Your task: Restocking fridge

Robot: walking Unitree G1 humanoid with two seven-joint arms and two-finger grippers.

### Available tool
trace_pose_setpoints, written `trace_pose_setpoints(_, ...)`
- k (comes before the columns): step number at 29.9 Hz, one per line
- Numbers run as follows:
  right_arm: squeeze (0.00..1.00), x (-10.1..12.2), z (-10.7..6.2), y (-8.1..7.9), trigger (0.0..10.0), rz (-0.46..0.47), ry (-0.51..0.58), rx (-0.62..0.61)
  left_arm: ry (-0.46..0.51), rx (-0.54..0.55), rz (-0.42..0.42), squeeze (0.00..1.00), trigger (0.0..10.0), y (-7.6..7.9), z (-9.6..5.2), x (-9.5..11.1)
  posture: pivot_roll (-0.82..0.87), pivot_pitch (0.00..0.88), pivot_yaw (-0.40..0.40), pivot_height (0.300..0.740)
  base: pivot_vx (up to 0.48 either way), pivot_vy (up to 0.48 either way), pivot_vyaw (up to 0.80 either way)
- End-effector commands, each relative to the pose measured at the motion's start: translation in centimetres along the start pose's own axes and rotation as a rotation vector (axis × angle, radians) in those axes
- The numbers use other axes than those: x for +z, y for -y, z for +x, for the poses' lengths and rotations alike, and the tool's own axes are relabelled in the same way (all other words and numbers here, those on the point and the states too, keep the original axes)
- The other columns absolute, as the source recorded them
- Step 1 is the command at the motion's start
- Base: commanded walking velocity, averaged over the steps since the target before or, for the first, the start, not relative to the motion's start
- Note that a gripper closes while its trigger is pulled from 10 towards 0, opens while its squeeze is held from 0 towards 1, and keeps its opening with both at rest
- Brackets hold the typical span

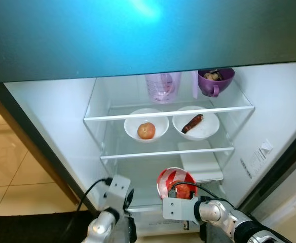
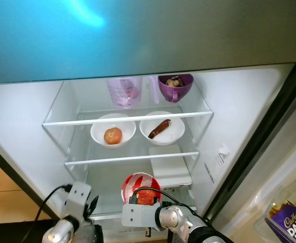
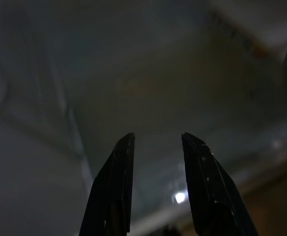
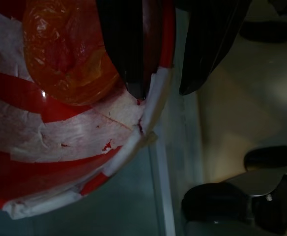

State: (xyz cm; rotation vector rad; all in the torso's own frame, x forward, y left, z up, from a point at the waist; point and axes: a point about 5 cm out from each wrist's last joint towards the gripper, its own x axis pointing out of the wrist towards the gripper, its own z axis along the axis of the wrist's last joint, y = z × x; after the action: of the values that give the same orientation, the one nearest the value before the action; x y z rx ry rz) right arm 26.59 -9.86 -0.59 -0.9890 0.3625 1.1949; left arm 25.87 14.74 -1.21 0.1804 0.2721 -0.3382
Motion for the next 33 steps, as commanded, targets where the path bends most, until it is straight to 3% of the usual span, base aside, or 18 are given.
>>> trace_pose_setpoints(1, 0.00, 0.5, -0.2, 0.2, 10.0, -0.030, 0.032, 0.020, 0.038, -0.023, 0.013, 0.00, 10.0, 0.4, 0.2, 0.6, -0.05, 0.030, 0.017, 0.545, 0.000, 0.000, 0.00)
trace_pose_setpoints(4, 0.00, 0.3, -1.1, 0.7, 10.0, -0.061, 0.024, 0.052, 0.106, -0.096, 0.030, 0.00, 10.0, 1.7, 0.5, 1.5, -0.05, 0.028, 0.016, 0.545, 0.000, 0.000, 0.00)
trace_pose_setpoints(10, 0.00, 0.8, -2.6, 2.3, 10.0, -0.117, 0.029, 0.054, 0.174, -0.139, 0.068, 0.00, 10.0, 2.7, 0.7, 2.4, -0.05, 0.026, 0.016, 0.545, 0.000, 0.000, 0.00)
trace_pose_setpoints(16, 0.00, 2.9, -4.7, 4.0, 10.0, -0.181, 0.067, 0.055, 0.236, -0.157, 0.075, 0.00, 10.0, 3.2, 0.6, 3.1, -0.05, 0.024, 0.016, 0.545, 0.000, 0.000, 0.00)
trace_pose_setpoints(20, 0.00, 4.6, -5.7, 4.3, 10.0, -0.220, 0.095, 0.069, 0.257, -0.147, 0.075, 0.00, 10.0, 3.1, 0.2, 3.1, -0.05, 0.035, 0.022, 0.545, 0.000, 0.000, 0.00)
trace_pose_setpoints(29, 0.00, 5.7, -6.5, 5.2, 10.0, -0.245, 0.094, 0.043, 0.269, -0.072, 0.035, 0.00, 10.0, 2.2, -0.2, 3.0, -0.06, 0.040, 0.026, 0.545, 0.000, 0.000, 0.00)
trace_pose_setpoints(33, 0.00, 5.8, -7.2, 6.7, 10.0, -0.260, 0.054, -0.002, 0.278, -0.025, -0.027, 0.00, 10.0, 1.8, -0.2, 3.1, -0.06, 0.044, 0.028, 0.545, 0.000, 0.000, 0.00)
